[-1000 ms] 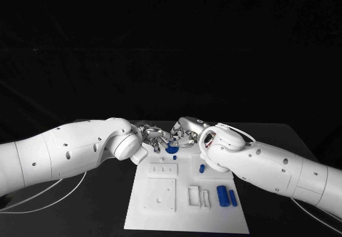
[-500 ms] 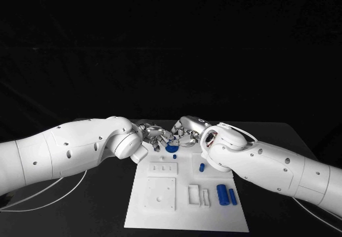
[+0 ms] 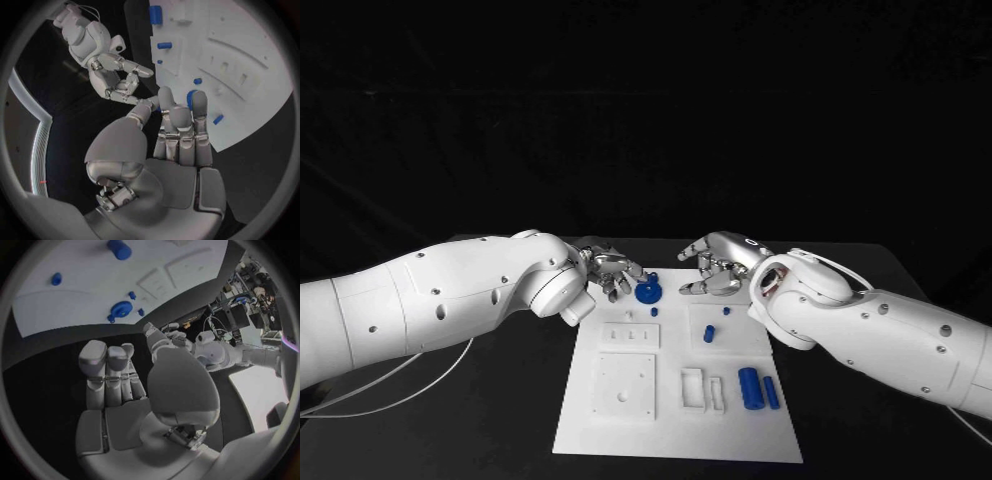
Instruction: Assemble the parts on the task board
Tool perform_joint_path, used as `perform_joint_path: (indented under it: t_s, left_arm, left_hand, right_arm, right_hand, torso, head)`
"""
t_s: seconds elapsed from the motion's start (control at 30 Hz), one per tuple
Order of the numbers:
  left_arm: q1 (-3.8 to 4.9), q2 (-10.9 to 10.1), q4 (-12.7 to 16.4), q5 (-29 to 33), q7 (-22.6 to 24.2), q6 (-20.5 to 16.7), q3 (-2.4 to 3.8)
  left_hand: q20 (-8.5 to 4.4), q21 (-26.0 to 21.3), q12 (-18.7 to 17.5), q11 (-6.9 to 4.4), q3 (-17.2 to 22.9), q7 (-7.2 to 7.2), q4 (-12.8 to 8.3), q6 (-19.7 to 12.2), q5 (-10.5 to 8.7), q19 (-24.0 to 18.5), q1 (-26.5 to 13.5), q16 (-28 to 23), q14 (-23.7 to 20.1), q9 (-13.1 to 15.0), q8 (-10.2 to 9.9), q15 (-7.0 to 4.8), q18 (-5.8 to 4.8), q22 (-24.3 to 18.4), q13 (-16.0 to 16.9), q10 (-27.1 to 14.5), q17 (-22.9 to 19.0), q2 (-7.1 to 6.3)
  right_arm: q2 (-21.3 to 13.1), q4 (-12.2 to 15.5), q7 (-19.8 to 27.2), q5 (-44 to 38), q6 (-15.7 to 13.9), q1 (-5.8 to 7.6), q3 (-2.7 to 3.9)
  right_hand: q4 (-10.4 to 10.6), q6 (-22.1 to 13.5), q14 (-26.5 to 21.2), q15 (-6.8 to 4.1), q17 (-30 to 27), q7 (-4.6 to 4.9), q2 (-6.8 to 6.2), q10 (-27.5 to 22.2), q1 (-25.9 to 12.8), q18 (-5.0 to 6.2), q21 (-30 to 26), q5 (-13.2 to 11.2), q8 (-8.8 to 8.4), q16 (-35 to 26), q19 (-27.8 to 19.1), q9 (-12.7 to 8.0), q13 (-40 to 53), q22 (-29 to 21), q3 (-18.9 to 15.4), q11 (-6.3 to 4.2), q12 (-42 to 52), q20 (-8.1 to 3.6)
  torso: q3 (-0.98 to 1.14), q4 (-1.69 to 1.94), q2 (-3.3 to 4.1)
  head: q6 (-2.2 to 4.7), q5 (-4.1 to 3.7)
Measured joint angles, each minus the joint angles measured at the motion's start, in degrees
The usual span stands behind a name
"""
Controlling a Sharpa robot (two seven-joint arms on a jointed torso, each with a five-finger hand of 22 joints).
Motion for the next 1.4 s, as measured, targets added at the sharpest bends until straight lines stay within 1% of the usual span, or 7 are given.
perform_joint_path:
  t_s: [0.13,0.27,0.57,0.6,0.73,0.97,1.4]
  left_arm:
    - [-0.13,-0.02,0.01,-1.69,-1.25,0.98,-0.04]
    - [-0.39,0.32,-0.14,-3.23,-2.84,2.72,-0.15]
    - [-1.91,2.31,-1.81,-6.05,-5.72,6.77,-0.38]
    - [-2.08,2.45,-1.94,-6.31,-5.93,7.11,-0.40]
    - [-2.76,2.93,-2.31,-7.58,-6.77,8.48,-0.41]
    - [-3.38,3.03,-2.36,-9.96,-7.74,10.02,-0.41]
    - [-4.89,2.66,-2.53,-14.33,-9.02,11.20,-0.41]
  left_hand:
    - [0.00,0.62,1.42,-0.21,0.36,-0.01,-0.48,0.01,0.43,0.00,-1.13,1.15,0.10,0.01,0.00,-0.10,0.00,0.60,0.50,0.20,-0.40,0.24]
    - [0.00,1.02,2.65,-0.41,0.36,-0.02,-0.50,0.02,0.42,0.00,-1.74,2.33,0.11,0.84,0.02,-0.10,0.00,0.94,1.08,-0.01,-0.52,0.39]
    - [0.00,1.26,4.59,-0.41,0.13,-0.02,1.09,0.02,-2.24,0.00,-3.61,4.27,0.28,1.30,0.08,-0.27,0.00,1.27,2.24,-0.01,-0.81,2.01]
    - [0.00,1.26,4.59,-0.41,0.04,-0.02,1.18,0.02,-2.48,0.00,-3.71,4.27,0.27,1.30,0.08,-0.29,-0.53,1.27,2.30,-0.02,-0.81,2.11]
    - [0.00,1.26,4.59,-0.41,0.02,-0.02,1.60,0.02,-3.13,0.00,-4.04,4.53,0.25,2.06,0.08,-0.31,-0.62,1.32,2.38,-0.02,-0.87,2.45]
    - [0.01,1.26,5.10,-0.43,-0.21,-0.02,1.83,0.02,-3.80,0.00,-3.85,4.76,0.17,2.96,0.05,-0.39,-0.61,1.40,2.66,-0.03,-0.95,2.66]
    - [0.01,1.30,5.46,-0.51,-0.29,-0.02,1.91,0.02,-4.03,0.00,-3.57,5.60,0.10,3.30,-0.02,-0.47,-0.56,1.64,2.91,-0.11,-0.95,2.93]
  right_arm:
    - [-2.20,0.26,0.61,0.80,0.00,-0.15,0.18]
    - [-3.67,0.12,1.19,2.24,-0.02,-0.24,0.92]
    - [-4.23,-1.68,2.06,7.38,-0.91,-0.22,4.10]
    - [-4.20,-1.89,2.10,7.85,-1.01,-0.16,4.37]
    - [-3.90,-2.85,2.28,9.80,-1.45,-0.01,5.37]
    - [-3.22,-4.10,2.53,11.87,-1.94,0.20,6.40]
    - [-2.91,-5.08,2.76,13.62,-2.19,0.25,6.84]
  right_hand:
    - [-1.86,0.69,-0.01,0.00,-0.10,-0.11,0.11,-0.17,0.11,-0.01,-0.21,1.47,0.00,0.00,0.00,0.00,-0.52,0.00,1.80,-0.18,0.00,0.00]
    - [-2.62,1.10,-0.01,0.00,-0.10,-0.07,0.45,-0.17,-0.23,0.00,-0.21,1.96,0.00,0.00,0.00,0.00,-0.79,0.00,2.56,-0.17,0.26,0.00]
    - [-2.90,1.85,-0.01,0.00,-0.25,-0.10,0.65,-0.17,-0.77,0.00,-0.21,3.67,0.00,0.00,0.00,0.01,-1.04,-0.01,2.84,-0.17,0.26,-0.01]
    - [-2.93,1.85,-0.01,0.00,-0.25,-0.10,0.57,-0.17,-0.85,0.00,-0.21,3.79,0.00,0.00,0.00,0.01,-1.05,0.00,2.87,-0.17,0.27,0.00]
    - [-3.09,1.85,-0.01,0.00,-0.38,-0.10,0.51,-0.17,-0.91,0.00,-0.42,5.21,0.00,-0.26,0.00,0.01,-1.15,0.00,3.03,-0.17,0.26,-0.01]
    - [-3.48,2.06,-0.01,0.00,-0.46,-0.32,0.51,-0.17,-0.91,0.00,-0.73,6.60,0.00,-0.26,0.00,0.01,-1.33,0.00,3.42,-0.17,0.26,-0.01]
    - [-3.72,2.63,-0.01,0.00,-0.45,-0.17,0.51,-0.37,-1.35,-0.01,-0.73,7.51,0.00,-0.24,0.00,0.01,-1.46,-0.01,3.67,-0.37,0.26,-0.01]
  torso:
    - [0.08,-0.24,-0.06]
    - [0.26,-0.59,-0.24]
    - [0.60,-0.99,-0.90]
    - [0.64,-0.99,-0.97]
    - [0.69,-1.03,-1.22]
    - [0.79,-1.05,-1.59]
    - [0.76,-1.02,-1.58]
  head:
    - [-0.36,0.27]
    - [-0.80,0.56]
    - [-1.99,0.94]
    - [-2.21,0.96]
    - [-2.97,1.03]
    - [-3.99,1.09]
    - [-4.69,1.14]
